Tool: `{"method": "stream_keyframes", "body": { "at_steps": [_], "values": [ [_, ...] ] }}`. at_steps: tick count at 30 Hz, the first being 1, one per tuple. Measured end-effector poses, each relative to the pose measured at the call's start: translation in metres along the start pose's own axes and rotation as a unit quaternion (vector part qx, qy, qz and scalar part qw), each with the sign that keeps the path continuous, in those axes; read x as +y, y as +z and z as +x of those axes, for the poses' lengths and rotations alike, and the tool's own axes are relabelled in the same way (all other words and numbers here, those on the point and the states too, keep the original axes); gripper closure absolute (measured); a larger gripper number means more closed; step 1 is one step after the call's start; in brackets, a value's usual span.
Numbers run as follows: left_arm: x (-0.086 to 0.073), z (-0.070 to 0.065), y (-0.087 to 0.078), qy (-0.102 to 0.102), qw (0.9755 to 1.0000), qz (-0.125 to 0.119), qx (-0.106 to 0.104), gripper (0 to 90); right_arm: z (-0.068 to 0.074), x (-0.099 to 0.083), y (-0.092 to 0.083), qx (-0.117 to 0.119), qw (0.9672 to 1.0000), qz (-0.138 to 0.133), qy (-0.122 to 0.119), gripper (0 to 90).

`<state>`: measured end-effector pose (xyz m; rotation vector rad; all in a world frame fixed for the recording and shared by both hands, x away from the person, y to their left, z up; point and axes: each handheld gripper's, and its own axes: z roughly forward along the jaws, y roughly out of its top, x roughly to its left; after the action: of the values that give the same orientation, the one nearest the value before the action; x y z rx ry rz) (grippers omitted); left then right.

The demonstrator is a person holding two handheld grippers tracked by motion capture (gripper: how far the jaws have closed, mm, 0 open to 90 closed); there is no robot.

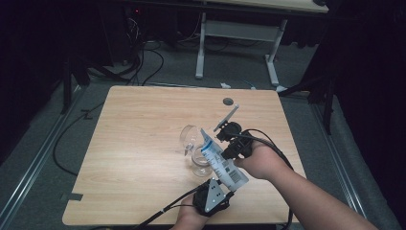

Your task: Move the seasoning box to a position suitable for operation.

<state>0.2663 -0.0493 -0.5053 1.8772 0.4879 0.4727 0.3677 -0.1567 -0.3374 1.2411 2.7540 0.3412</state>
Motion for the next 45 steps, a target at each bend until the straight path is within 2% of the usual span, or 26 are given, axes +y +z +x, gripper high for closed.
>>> {"method": "stream_keyframes", "body": {
  "at_steps": [9,12,15,18,19,20,26,28,33,35,45],
  "values": [
    [0.003,-0.001,0.001,-0.005,1.0000,-0.003,0.002,56.0,0.000,0.000,-0.001,0.004,1.0000,-0.006,0.005,90.0],
    [0.004,-0.001,0.001,-0.003,1.0000,-0.003,0.003,55.9,-0.002,0.002,-0.001,0.004,1.0000,-0.005,-0.006,90.0],
    [0.004,0.000,0.001,-0.005,1.0000,-0.003,0.005,55.9,-0.001,0.004,-0.002,0.003,1.0000,-0.002,-0.005,90.0],
    [0.005,0.001,0.001,-0.006,0.9999,-0.004,0.007,55.8,-0.002,0.005,-0.001,0.002,0.9997,-0.005,-0.023,90.0],
    [0.005,0.001,0.001,-0.007,0.9999,-0.004,0.007,55.8,-0.001,0.006,-0.002,0.004,0.9998,-0.003,-0.017,90.0],
    [0.005,0.001,0.001,-0.008,0.9999,-0.003,0.008,55.8,-0.002,0.006,-0.001,0.002,0.9997,-0.005,-0.025,90.0],
    [0.006,0.002,0.001,-0.016,0.9998,-0.007,0.005,55.5,0.000,0.009,-0.002,-0.001,0.9998,-0.004,-0.021,90.0],
    [0.006,0.002,0.000,-0.017,0.9998,-0.008,0.005,55.4,0.000,0.010,-0.002,-0.002,0.9996,-0.006,-0.026,90.0],
    [0.007,0.003,0.000,-0.019,0.9998,-0.009,0.005,55.2,0.002,0.011,-0.002,-0.002,0.9997,-0.004,-0.022,90.0],
    [0.007,0.003,0.000,-0.019,0.9998,-0.009,0.006,55.1,0.002,0.012,-0.002,-0.005,0.9995,-0.005,-0.031,90.0],
    [0.007,0.002,0.001,-0.019,0.9998,-0.010,0.004,55.1,0.003,0.013,-0.001,-0.005,0.9995,-0.004,-0.032,90.0]
  ]
}}
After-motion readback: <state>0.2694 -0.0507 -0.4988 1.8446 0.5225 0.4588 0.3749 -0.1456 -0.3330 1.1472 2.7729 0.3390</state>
